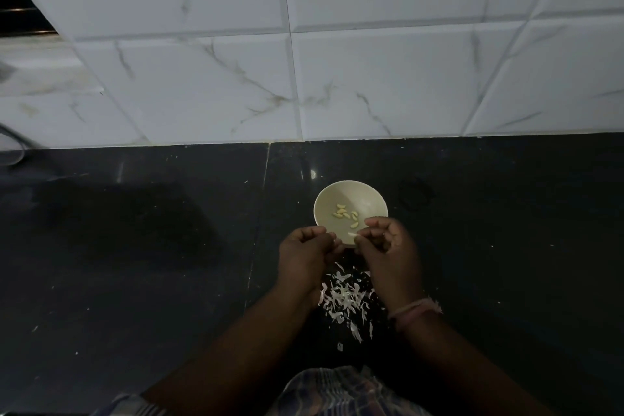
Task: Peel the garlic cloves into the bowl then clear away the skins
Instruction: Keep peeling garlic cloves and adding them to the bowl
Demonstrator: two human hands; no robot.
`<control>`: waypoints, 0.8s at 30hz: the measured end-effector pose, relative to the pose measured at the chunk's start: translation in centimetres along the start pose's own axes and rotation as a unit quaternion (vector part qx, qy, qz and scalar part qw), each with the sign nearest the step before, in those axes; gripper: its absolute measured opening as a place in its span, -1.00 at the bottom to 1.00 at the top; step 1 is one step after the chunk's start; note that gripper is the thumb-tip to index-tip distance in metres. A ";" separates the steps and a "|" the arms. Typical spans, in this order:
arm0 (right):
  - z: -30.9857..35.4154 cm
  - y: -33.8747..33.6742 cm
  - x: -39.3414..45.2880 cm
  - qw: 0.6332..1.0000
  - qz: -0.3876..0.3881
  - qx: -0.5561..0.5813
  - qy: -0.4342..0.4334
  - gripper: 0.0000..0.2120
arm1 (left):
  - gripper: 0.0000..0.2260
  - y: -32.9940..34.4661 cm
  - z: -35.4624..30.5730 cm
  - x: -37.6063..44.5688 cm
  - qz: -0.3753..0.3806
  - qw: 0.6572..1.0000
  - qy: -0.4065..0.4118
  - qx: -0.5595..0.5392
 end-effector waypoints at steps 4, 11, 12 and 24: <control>-0.5 0.4 1.3 0.993 -0.009 -0.110 -0.041 -0.78 | -0.85 0.2 -0.2 0.3 -0.022 0.999 0.015 0.027; -1.1 1.3 2.2 0.957 0.018 -0.272 -0.097 -0.95 | -0.87 0.4 1.2 0.0 -0.077 0.989 0.030 0.122; -1.2 1.3 2.3 0.957 0.015 -0.275 -0.089 -0.95 | -0.87 0.3 1.4 0.0 -0.082 0.988 0.029 0.128; -2.4 0.9 -3.5 0.978 0.051 -0.186 -0.075 -0.65 | -0.82 -0.2 4.0 0.1 -0.059 0.991 -0.067 0.102</control>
Point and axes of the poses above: each hand's wrist, its own x-axis towards the middle knuckle, its own y-axis out of the palm, z = x × y, the point moved 2 cm from there along x, towards the middle knuckle, and after that the axes turned 5 degrees about -y, right-handed, at the moved point
